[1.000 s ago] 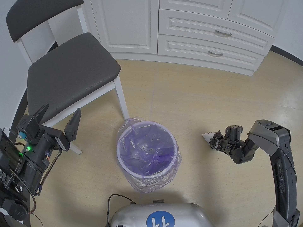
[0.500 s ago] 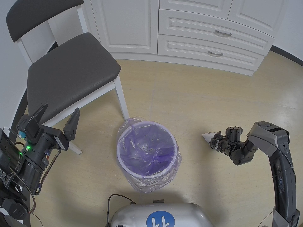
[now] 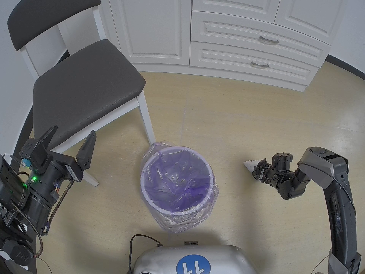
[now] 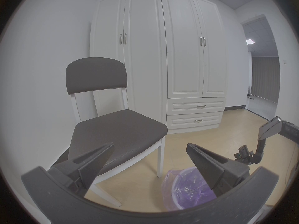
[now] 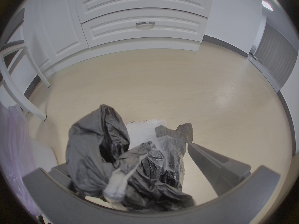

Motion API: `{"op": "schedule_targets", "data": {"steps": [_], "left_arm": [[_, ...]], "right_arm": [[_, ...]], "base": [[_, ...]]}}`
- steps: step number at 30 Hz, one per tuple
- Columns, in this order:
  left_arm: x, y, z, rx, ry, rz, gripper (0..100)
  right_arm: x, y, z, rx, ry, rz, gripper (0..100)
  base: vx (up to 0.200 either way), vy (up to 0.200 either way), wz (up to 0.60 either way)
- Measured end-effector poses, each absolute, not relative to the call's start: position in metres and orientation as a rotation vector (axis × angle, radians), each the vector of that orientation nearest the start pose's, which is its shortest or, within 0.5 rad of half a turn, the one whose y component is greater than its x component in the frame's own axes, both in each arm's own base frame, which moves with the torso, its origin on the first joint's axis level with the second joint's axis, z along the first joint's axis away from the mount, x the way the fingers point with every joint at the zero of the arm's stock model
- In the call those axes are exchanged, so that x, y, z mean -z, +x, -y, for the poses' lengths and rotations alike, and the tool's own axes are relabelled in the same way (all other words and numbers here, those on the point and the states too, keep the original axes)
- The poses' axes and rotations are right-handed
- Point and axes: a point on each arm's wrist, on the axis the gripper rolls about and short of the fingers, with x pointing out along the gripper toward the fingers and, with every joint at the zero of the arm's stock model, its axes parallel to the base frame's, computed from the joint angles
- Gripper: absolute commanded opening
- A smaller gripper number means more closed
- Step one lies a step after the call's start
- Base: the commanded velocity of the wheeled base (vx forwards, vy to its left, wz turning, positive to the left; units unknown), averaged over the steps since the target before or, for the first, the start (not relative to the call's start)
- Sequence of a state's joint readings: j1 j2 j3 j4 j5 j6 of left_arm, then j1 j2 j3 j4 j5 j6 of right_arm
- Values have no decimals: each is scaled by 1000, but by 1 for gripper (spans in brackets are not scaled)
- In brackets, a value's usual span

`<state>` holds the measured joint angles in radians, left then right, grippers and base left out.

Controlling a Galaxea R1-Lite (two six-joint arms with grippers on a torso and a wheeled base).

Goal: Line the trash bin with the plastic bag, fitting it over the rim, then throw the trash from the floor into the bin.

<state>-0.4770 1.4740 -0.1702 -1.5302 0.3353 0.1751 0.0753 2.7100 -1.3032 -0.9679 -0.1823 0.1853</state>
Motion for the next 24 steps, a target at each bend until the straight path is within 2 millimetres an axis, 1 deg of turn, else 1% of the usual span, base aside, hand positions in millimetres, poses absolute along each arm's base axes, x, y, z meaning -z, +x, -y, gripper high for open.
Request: {"op": "schedule_targets", "data": {"steps": [1,17,21,24], "left_arm": [[-173,171,80,122,84,220,100],[-172,170,79,122,92,219,100],[-174,168,79,118,103,226,100],[-176,166,78,116,107,237,100]], "right_arm": [[78,467,-31,144,126,-417,0],[81,464,-29,144,123,-429,0],[80,455,-29,138,100,-460,0],[71,445,-28,124,75,-478,0]], "base": [[0,0,0],[0,0,0],[0,0,0],[0,0,0]]}}
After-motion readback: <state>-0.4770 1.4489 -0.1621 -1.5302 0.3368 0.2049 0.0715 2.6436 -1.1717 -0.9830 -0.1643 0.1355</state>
